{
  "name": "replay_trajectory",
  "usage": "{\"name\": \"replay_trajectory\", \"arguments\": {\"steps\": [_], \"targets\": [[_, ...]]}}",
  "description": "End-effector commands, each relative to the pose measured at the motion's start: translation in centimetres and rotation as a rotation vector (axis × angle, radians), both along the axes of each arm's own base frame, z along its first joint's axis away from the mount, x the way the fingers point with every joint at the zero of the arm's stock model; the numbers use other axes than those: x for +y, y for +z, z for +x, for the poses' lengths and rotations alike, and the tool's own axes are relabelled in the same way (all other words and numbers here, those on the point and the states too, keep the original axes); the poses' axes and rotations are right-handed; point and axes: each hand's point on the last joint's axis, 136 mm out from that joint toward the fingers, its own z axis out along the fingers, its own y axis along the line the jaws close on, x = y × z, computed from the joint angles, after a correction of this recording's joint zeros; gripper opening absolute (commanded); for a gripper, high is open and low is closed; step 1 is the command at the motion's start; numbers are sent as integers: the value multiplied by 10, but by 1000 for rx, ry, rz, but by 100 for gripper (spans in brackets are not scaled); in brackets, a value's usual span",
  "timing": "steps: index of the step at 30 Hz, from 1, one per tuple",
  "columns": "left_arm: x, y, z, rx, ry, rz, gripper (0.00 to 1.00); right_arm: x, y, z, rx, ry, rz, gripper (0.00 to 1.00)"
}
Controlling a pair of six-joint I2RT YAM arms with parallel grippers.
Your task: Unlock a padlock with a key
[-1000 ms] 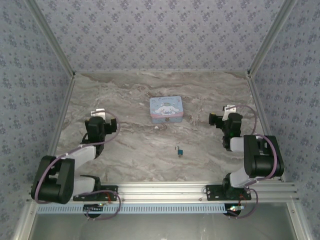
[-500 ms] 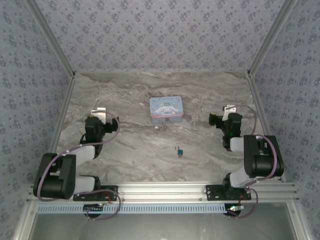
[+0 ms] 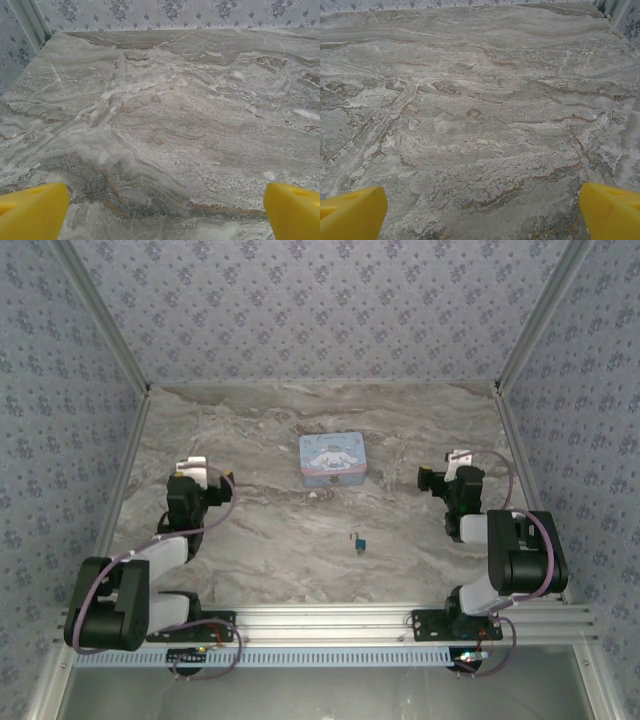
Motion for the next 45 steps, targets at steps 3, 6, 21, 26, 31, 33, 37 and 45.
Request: {"name": "replay_trajectory", "arguments": {"steps": [3, 6, 21, 26, 31, 33, 37, 45], "targets": [[7, 8, -2, -40, 29, 19, 99, -1, 1, 2, 0, 0, -21, 100], [7, 9, 1, -50, 31, 27, 99, -1, 1, 2, 0, -1, -21, 100], [11, -17, 19, -94, 0, 71, 99, -1, 1, 3, -1, -1, -22, 100], [14, -17, 27, -80, 11, 57, 99, -1, 0, 2, 1, 0, -22, 100], [31, -28, 43, 42, 33, -38, 99, -1, 1, 2, 1, 1, -20, 100], [32, -27, 44, 37, 41, -35, 99, -1, 0, 2, 2, -1, -20, 100], [33, -27, 44, 35, 41, -34, 99, -1, 1, 2, 1, -3, -27, 100], [31, -27, 44, 37, 42, -25, 99, -1, 1, 3, 1, -4, -31, 100]]}}
